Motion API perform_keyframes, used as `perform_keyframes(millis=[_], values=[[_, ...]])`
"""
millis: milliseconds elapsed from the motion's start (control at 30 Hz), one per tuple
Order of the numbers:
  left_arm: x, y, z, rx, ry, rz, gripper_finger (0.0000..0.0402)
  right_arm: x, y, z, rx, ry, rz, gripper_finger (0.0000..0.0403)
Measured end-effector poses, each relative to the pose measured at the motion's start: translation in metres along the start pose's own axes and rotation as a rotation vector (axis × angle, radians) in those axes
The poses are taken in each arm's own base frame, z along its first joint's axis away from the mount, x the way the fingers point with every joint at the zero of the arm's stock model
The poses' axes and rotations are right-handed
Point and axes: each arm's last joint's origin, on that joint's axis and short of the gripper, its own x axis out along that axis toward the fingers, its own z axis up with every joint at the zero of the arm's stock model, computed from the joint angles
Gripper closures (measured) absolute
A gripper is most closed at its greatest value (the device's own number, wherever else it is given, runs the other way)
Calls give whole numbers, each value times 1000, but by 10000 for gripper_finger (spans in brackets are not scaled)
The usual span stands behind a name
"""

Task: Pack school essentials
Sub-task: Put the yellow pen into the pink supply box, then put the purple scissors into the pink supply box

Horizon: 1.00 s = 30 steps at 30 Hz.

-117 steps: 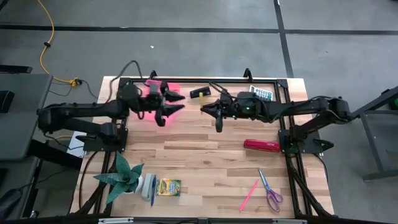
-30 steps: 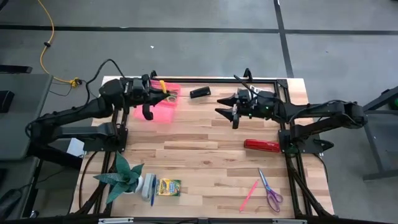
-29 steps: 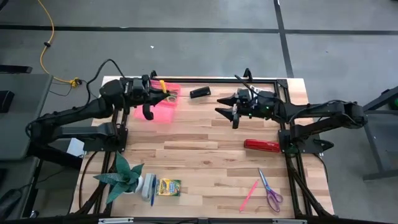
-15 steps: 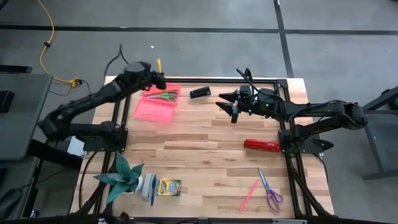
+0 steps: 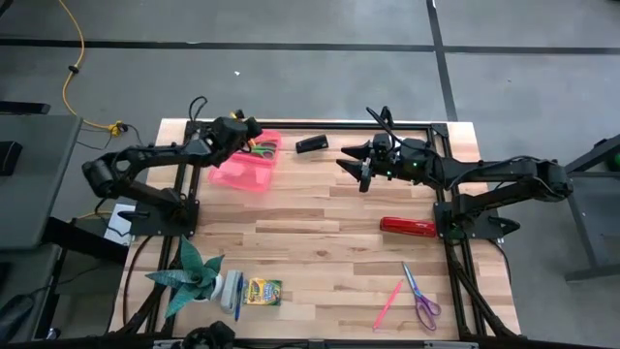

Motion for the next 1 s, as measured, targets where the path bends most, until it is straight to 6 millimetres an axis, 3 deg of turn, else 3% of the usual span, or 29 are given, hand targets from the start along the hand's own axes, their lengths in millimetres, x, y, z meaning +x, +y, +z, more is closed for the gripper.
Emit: perform_keyframes(millis=[200,467,800,1000], values=[[9,5,-22,-78,60,66,389,0,-1,-2,-2,18,-8,176],[16,10,-28,-123,59,108,386,0,-1,-2,-3,23,-11,176],[18,3,-25,-115,94,19,275,0,-1,-2,-3,23,-11,176],[15,0,-18,-106,129,-21,227,0,-1,-2,-3,22,-11,176]])
